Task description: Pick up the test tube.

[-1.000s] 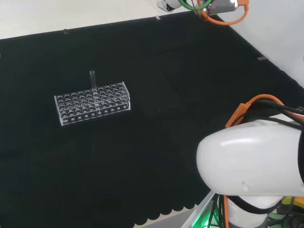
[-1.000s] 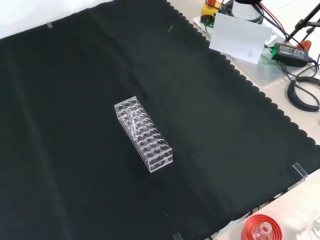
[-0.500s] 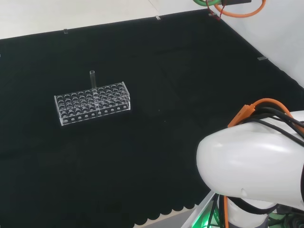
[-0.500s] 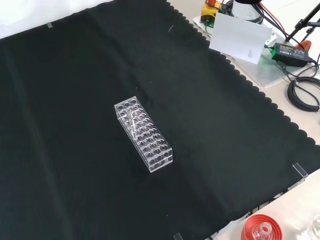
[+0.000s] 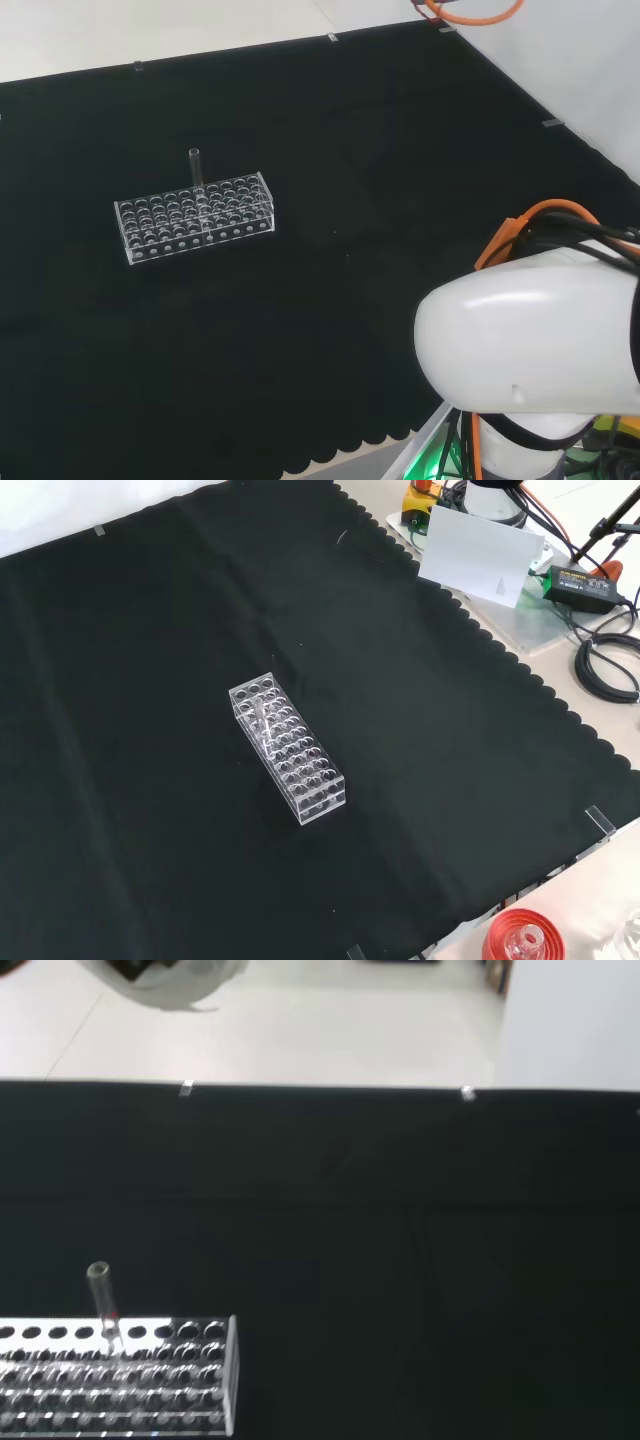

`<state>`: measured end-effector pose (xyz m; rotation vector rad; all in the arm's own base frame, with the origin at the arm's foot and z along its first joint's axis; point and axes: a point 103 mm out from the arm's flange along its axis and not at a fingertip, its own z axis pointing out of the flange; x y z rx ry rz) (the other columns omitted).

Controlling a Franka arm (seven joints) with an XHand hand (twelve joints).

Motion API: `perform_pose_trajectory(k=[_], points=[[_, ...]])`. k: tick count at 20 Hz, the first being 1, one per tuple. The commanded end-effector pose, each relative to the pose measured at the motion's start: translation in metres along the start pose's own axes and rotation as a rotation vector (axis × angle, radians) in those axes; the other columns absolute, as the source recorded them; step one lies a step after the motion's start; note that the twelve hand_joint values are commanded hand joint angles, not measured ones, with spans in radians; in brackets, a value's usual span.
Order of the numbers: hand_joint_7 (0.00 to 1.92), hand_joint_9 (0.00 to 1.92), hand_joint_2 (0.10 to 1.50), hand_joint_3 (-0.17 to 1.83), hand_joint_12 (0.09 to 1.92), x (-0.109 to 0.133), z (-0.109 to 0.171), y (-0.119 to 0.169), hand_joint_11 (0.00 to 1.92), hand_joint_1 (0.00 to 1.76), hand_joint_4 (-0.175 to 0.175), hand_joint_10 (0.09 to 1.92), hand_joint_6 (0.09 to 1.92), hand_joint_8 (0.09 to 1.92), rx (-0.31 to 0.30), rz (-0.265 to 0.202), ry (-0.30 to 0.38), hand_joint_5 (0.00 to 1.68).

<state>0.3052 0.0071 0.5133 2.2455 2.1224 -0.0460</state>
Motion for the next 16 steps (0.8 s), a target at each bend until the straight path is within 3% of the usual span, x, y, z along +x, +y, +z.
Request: perform_pose_trajectory(k=[1,16], points=[[0.29,0.26,0.68,0.59,1.55,0.030,0.017,0.055,0.00,0.78,-0.072,1.01,0.34,0.89,0.053,-0.106,0.036,0.27],[0.30,0.26,0.68,0.58,1.55,0.086,0.076,0.121,0.00,0.82,-0.069,1.01,0.33,0.88,0.195,-0.227,0.067,0.27]])
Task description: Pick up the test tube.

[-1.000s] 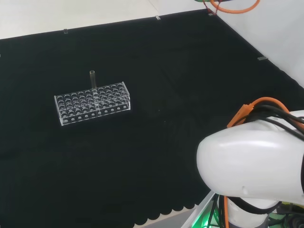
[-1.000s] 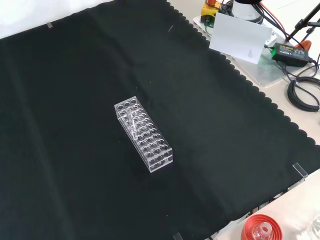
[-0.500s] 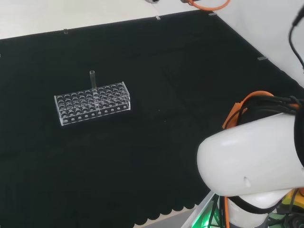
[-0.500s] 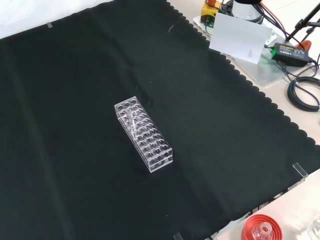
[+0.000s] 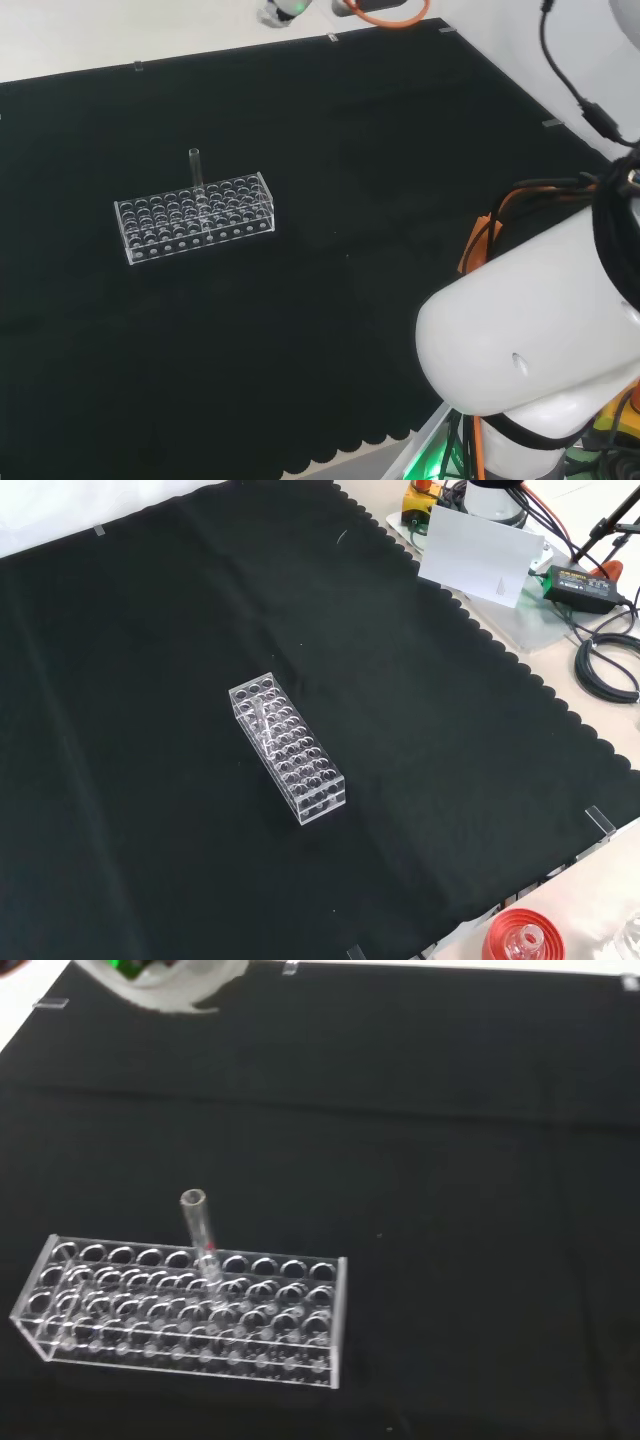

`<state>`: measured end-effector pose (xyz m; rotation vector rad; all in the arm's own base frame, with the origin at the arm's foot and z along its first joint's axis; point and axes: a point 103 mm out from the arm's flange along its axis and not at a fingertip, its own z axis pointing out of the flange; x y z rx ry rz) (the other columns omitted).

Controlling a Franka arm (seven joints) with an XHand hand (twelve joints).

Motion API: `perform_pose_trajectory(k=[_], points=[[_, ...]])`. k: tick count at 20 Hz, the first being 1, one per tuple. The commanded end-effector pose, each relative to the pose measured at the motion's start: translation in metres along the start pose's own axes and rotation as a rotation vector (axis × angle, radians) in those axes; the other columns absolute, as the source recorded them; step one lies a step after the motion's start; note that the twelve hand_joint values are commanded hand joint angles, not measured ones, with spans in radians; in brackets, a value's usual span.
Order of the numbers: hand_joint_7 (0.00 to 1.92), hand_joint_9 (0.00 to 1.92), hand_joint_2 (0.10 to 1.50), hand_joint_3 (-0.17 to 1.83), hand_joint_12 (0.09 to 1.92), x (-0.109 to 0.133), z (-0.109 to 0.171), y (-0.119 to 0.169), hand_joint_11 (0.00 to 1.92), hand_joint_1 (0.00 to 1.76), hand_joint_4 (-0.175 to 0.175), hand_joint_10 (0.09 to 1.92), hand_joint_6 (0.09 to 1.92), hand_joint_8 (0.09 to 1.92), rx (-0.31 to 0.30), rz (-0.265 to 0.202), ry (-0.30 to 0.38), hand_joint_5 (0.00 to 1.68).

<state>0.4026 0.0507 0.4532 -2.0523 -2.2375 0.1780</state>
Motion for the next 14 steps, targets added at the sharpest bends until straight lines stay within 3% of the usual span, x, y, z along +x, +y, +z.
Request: perform_pose_trajectory(k=[1,8,14], points=[[0.30,0.26,0.68,0.58,1.55,0.032,0.017,0.039,0.00,0.82,-0.069,1.01,0.32,0.88,0.040,-0.092,0.018,0.27],[0.31,0.27,0.68,0.58,1.55,0.053,0.047,0.064,0.00,0.83,-0.068,1.00,0.32,0.88,0.124,-0.147,0.000,0.27],[0.31,0.27,0.68,0.58,1.56,0.065,0.076,0.083,0.00,0.83,-0.068,1.00,0.32,0.88,0.173,-0.163,-0.002,0.27]])
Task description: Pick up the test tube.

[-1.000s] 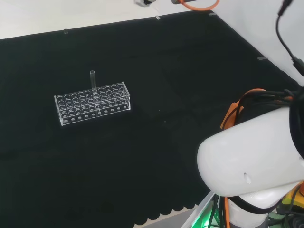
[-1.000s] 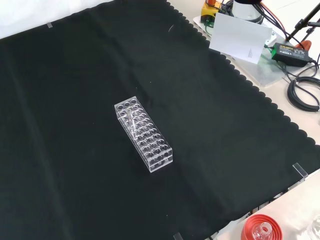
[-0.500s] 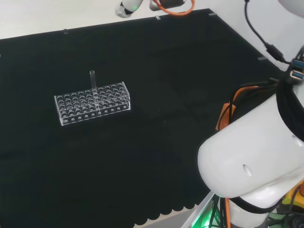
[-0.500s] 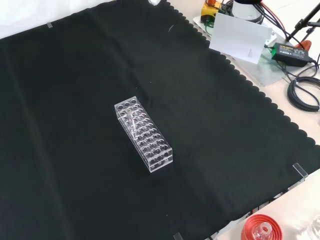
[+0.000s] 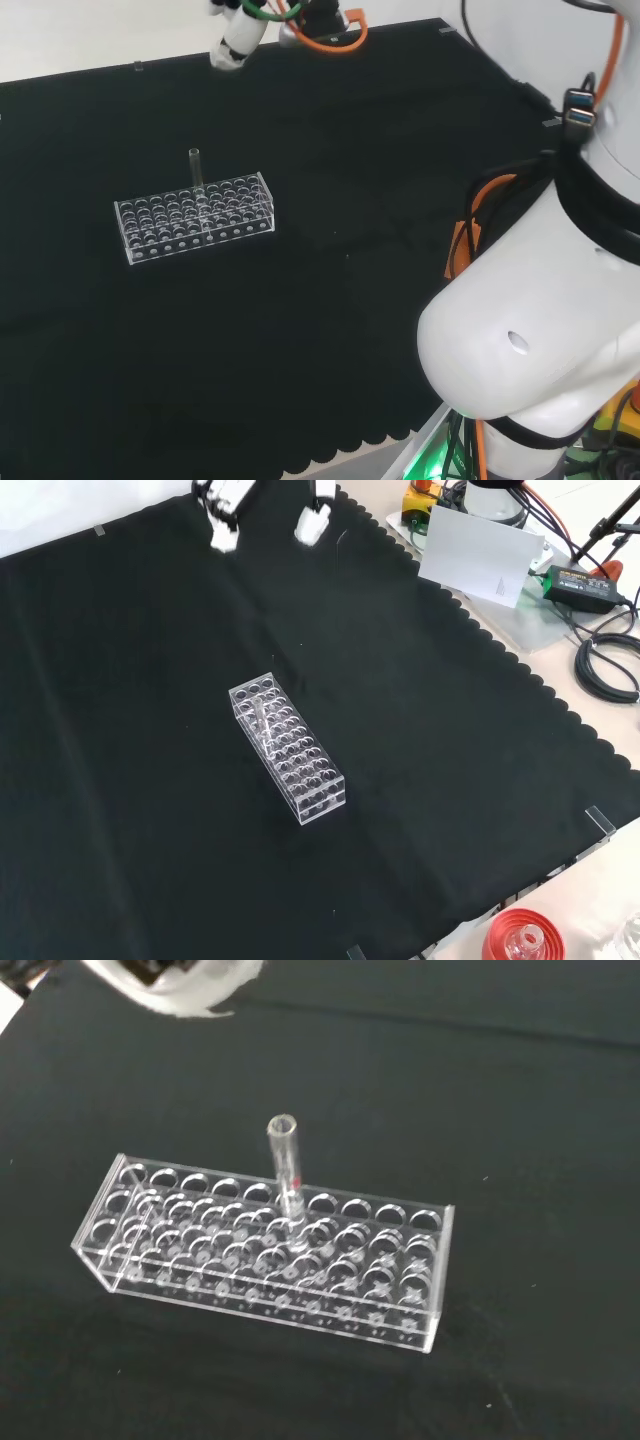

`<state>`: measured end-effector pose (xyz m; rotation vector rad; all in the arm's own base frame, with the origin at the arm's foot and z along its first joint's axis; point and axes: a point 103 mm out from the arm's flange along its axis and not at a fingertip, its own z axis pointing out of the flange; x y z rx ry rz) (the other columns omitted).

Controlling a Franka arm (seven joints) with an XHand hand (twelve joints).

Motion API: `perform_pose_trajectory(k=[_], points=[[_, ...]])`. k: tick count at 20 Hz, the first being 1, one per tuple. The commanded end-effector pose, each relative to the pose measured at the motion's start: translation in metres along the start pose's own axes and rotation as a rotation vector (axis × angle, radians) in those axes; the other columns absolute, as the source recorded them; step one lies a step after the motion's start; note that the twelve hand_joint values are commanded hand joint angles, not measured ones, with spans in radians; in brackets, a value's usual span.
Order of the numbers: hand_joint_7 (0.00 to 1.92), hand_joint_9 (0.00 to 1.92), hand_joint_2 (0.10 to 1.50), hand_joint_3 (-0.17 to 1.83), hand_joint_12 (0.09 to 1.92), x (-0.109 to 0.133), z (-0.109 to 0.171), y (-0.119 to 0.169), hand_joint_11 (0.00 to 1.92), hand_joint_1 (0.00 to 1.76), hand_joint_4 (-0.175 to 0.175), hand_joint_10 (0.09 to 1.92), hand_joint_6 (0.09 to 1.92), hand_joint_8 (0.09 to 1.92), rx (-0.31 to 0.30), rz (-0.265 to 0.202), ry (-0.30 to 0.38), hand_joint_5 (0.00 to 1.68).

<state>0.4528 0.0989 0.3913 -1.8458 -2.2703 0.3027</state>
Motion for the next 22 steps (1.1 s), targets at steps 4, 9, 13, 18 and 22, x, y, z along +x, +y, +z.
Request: perform_pose_trajectory(k=[4,9,13,18,22], points=[[0.31,0.28,0.68,0.58,1.56,0.021,0.040,0.036,0.00,0.83,-0.068,1.00,0.31,0.88,0.076,-0.051,-0.008,0.27],[0.31,0.28,0.68,0.58,1.56,0.020,0.058,0.046,0.00,0.84,-0.069,1.00,0.31,0.88,0.103,-0.057,-0.018,0.28],[0.31,0.28,0.68,0.58,1.58,0.017,0.073,0.055,0.00,0.84,-0.069,1.00,0.31,0.88,0.124,-0.056,-0.045,0.28],[0.31,0.28,0.68,0.58,1.58,0.001,0.076,0.069,0.00,0.84,-0.069,1.00,0.30,0.88,0.107,-0.004,-0.059,0.28],[0.32,0.29,0.68,0.58,1.59,-0.001,0.084,0.071,0.02,0.85,-0.072,1.00,0.30,0.88,0.127,-0.022,-0.055,0.28]])
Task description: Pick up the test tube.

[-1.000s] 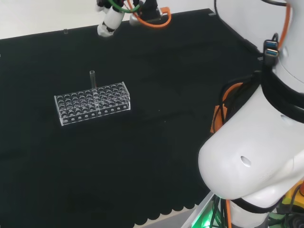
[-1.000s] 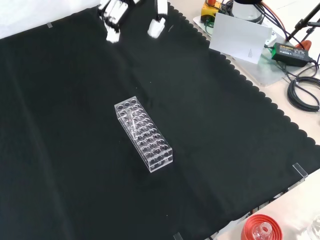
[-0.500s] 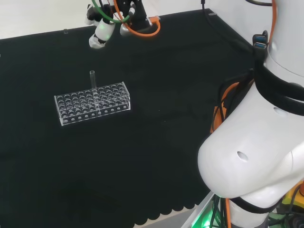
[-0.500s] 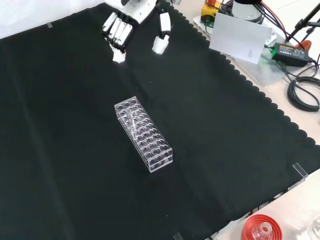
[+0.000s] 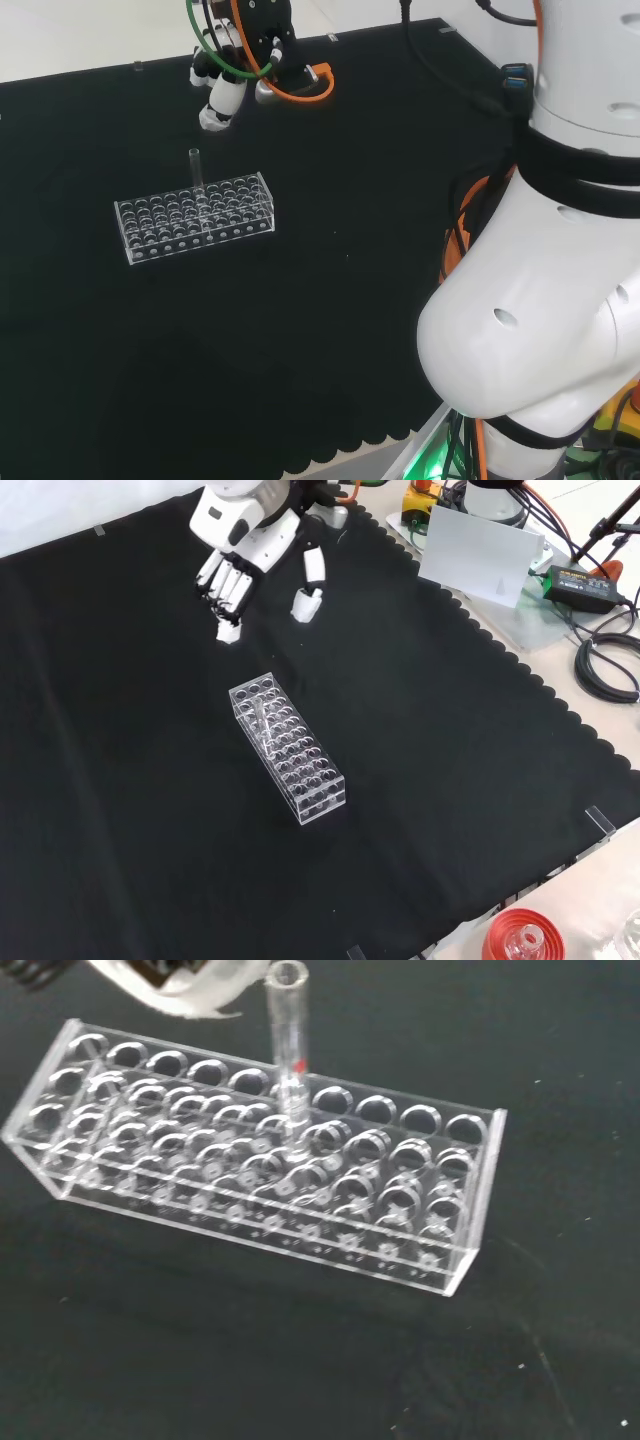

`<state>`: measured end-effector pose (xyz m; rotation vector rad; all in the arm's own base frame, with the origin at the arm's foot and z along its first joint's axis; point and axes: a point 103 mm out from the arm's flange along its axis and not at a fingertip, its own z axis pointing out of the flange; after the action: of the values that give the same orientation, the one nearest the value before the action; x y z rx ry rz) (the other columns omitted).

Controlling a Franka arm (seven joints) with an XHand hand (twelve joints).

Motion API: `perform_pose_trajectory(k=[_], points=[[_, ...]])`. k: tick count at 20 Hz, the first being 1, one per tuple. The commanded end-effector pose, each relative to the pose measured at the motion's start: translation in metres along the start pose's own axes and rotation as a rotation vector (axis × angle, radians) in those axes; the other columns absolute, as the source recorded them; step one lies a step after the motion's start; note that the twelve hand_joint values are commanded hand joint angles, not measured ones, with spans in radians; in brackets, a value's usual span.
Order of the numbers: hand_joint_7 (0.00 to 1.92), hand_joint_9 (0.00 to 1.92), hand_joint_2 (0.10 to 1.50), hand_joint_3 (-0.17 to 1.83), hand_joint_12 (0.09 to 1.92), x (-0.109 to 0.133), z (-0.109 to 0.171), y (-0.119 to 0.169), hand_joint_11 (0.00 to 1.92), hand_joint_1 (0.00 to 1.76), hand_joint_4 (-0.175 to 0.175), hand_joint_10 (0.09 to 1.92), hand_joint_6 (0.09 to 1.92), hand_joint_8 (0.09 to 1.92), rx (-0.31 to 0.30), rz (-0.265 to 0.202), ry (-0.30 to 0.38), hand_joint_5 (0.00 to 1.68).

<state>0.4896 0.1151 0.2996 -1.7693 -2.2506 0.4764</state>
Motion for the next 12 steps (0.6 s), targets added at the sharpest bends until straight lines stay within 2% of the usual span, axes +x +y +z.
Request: perform_pose_trajectory(k=[1,6,12], points=[[0.32,0.30,0.68,0.58,1.58,-0.006,0.011,0.008,0.03,0.85,-0.074,1.00,0.30,0.89,0.012,-0.001,-0.001,0.29],[0.36,0.38,0.68,0.59,1.56,0.000,0.034,0.013,0.14,0.86,-0.082,0.98,0.31,0.89,0.062,-0.023,-0.001,0.31],[0.39,0.41,0.68,0.60,1.55,0.008,0.052,0.025,0.17,0.87,-0.084,0.98,0.31,0.89,0.101,-0.049,-0.003,0.32]])
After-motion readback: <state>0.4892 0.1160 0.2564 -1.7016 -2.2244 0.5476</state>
